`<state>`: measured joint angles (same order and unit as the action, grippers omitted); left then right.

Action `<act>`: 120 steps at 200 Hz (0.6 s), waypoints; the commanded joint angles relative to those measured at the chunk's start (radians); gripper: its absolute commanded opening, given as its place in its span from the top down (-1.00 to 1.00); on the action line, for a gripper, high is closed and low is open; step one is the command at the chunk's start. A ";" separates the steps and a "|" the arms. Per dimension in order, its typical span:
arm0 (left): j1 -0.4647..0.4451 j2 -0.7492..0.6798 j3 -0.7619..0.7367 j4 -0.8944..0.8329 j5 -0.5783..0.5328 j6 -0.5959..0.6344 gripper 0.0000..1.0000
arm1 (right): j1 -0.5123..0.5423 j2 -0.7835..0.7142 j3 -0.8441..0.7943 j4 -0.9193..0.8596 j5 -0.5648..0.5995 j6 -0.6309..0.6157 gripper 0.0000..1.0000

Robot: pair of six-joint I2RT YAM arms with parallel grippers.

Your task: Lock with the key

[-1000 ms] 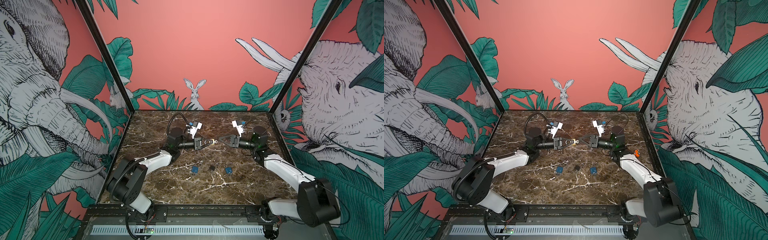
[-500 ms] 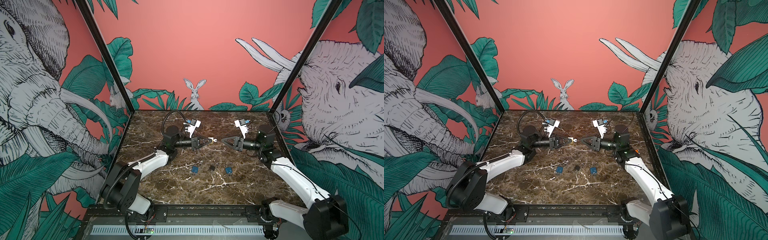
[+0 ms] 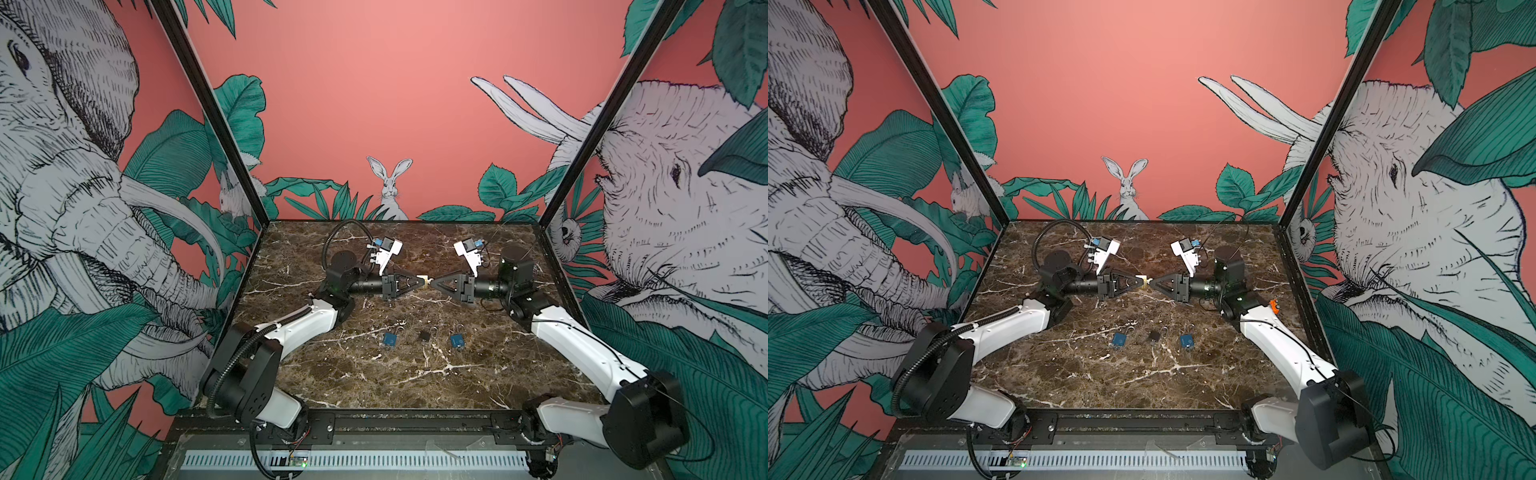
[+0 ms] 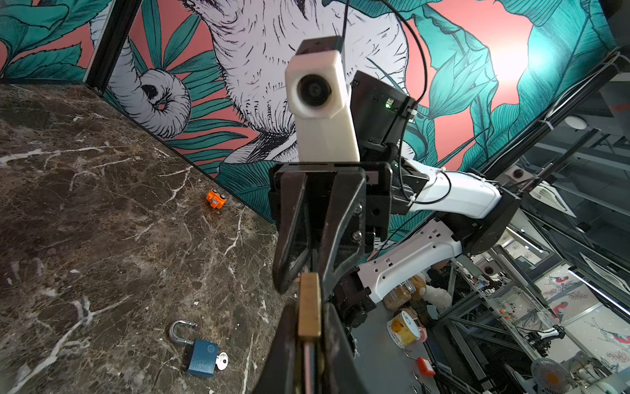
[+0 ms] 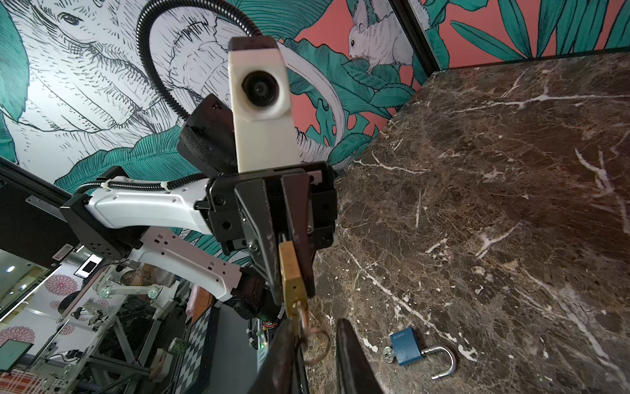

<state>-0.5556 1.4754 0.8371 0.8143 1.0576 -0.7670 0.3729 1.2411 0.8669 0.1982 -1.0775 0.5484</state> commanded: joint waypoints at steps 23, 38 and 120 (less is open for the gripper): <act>-0.007 -0.004 0.041 0.044 0.011 -0.007 1.00 | 0.007 0.006 0.021 0.051 -0.011 0.000 0.82; -0.006 -0.003 0.042 0.043 0.012 -0.007 1.00 | 0.007 0.003 0.011 0.070 -0.013 0.014 0.82; -0.007 -0.002 0.042 0.036 0.013 -0.008 1.00 | 0.008 0.025 0.004 0.133 -0.023 0.061 0.73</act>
<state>-0.5560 1.4857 0.8505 0.8131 1.0576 -0.7704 0.3779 1.2579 0.8677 0.2680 -1.0824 0.5953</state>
